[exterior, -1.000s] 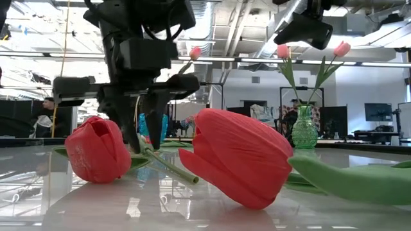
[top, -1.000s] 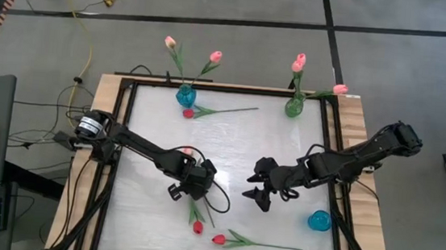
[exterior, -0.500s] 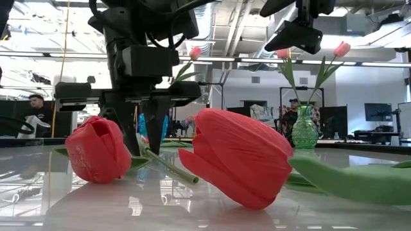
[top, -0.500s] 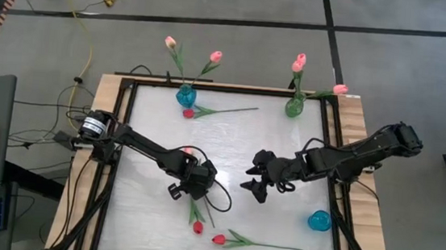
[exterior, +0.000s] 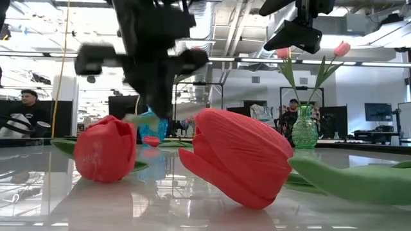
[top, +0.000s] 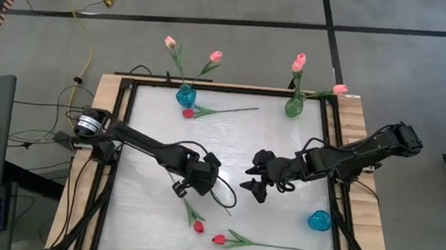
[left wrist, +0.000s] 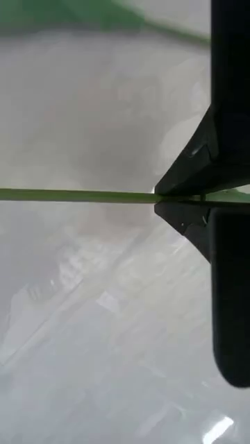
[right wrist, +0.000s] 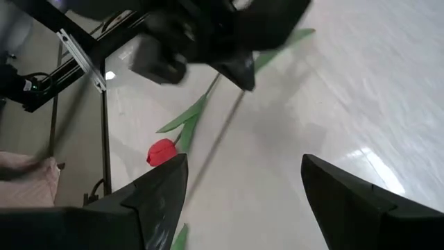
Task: Sort flowers into vase by color
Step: Put the light pink flower into the top blue vase
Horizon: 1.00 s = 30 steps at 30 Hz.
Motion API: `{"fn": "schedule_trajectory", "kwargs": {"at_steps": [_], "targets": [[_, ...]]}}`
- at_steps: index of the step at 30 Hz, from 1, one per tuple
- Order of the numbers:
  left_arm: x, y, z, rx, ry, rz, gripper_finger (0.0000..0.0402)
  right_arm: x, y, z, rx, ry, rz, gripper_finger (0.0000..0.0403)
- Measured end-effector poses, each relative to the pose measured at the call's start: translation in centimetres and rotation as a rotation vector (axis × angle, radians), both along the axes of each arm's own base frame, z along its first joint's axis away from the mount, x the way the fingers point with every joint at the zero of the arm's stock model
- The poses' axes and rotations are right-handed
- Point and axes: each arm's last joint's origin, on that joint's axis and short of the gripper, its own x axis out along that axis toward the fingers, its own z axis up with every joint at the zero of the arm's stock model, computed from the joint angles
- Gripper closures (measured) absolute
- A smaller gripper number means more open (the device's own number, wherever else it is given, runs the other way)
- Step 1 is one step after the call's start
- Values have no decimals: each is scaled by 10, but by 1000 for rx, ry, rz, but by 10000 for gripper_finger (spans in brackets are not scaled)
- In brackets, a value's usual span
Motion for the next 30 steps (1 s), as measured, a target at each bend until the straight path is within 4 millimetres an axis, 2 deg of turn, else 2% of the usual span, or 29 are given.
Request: {"fn": "schedule_trajectory", "kwargs": {"at_steps": [7, 13, 19, 26, 30], "targets": [[-14, 20, 61, -74, -79, 136, 401, 1, -3, 0, -19, -1, 2, 94], [-39, 49, 93, -384, -32, 382, 401, 3, -10, 0, -25, -2, -17, 94], [-55, 74, 107, -686, 68, 654, 401, 4, -13, 1, -147, -23, 66, 94], [-63, 95, 113, -935, 185, 957, 401, 4, -10, 2, -523, -54, 355, 94], [-62, 104, 114, -1026, 210, 1120, 401, 6, -7, 6, -638, -112, 433, 94]]}}
